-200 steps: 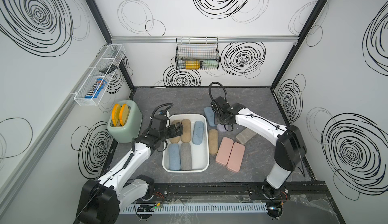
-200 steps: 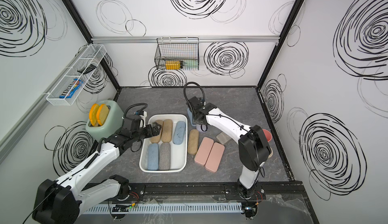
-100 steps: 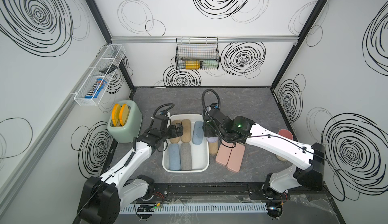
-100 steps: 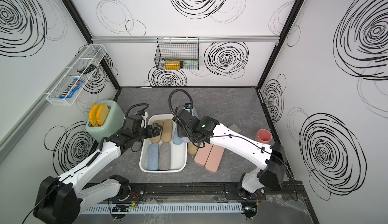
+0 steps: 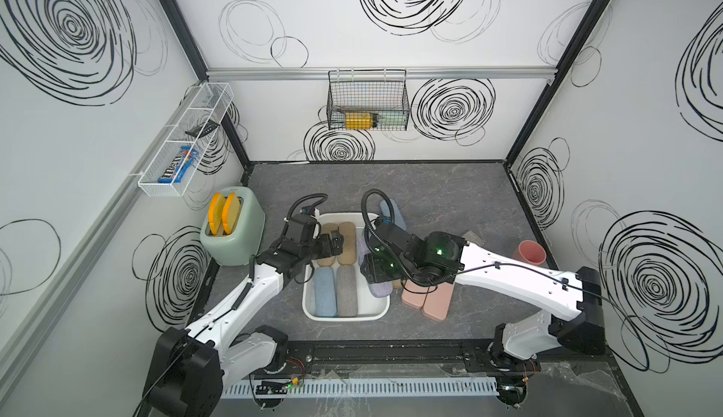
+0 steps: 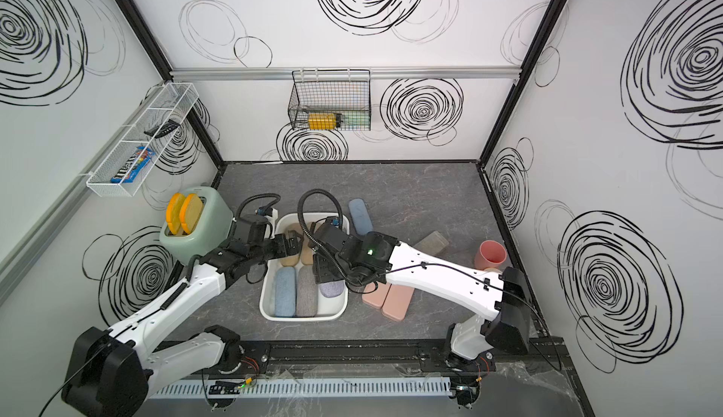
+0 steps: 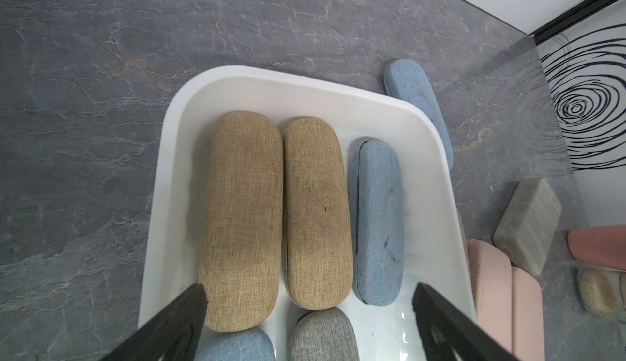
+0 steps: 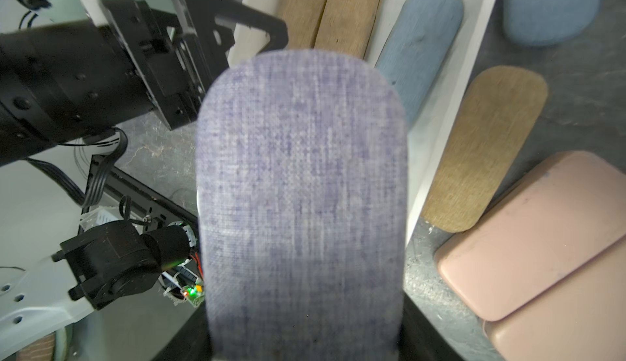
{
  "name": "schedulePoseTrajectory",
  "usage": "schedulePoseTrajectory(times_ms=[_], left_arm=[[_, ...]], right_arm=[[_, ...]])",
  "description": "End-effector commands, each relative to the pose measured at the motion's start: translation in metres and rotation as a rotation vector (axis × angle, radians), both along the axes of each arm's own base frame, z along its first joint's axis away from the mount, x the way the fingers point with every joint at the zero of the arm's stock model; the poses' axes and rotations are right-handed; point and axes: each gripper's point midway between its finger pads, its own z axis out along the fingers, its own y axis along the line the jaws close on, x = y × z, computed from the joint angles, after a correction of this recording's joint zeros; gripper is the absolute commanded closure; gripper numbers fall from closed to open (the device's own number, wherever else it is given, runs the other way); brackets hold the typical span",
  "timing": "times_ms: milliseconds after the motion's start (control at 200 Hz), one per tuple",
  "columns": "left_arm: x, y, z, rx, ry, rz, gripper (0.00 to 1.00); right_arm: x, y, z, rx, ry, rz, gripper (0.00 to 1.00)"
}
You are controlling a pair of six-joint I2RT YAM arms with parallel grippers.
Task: Put the glasses cases into the storage boxes
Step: Place the glasses case in the storage box.
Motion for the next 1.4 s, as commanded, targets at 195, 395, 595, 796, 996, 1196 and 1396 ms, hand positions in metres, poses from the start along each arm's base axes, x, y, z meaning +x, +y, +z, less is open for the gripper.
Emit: schedulePoseTrajectory(times_ms=[195, 395, 595, 796, 996, 1196, 1396], left_arm=[[0.003, -0.003, 0.012, -0.021, -0.040, -0.017, 0.01], [0.002, -0.002, 0.015, -0.018, -0.047, -0.012, 0.01], [0.002, -0.002, 0.016, -0.018, -0.049, -0.013, 0.01], [0.001, 0.001, 0.021, -0.016, -0.067, -0.004, 0.01], [0.001, 0.001, 0.021, -0.017, -0.067, -0.002, 0.00], [0.001, 0.001, 0.021, -0.018, -0.068, -0.003, 0.01], [0.001, 0.000, 0.020, -0.019, -0.065, -0.004, 0.01]], right_arm=[[-0.027, 0.026, -0.071, -0.066, 0.315, 0.017, 0.58], [-0.024, 0.026, -0.105, -0.078, 0.395, -0.013, 0.58], [-0.023, 0.023, -0.119, -0.053, 0.475, -0.049, 0.60], [-0.017, 0.019, -0.139, -0.082, 0.527, -0.071, 0.61], [0.000, 0.020, -0.150, -0.127, 0.492, -0.105, 0.62], [0.011, 0.020, -0.163, -0.246, 0.399, -0.131, 0.61], [0.016, 0.017, -0.170, -0.344, 0.322, -0.170, 0.59]])
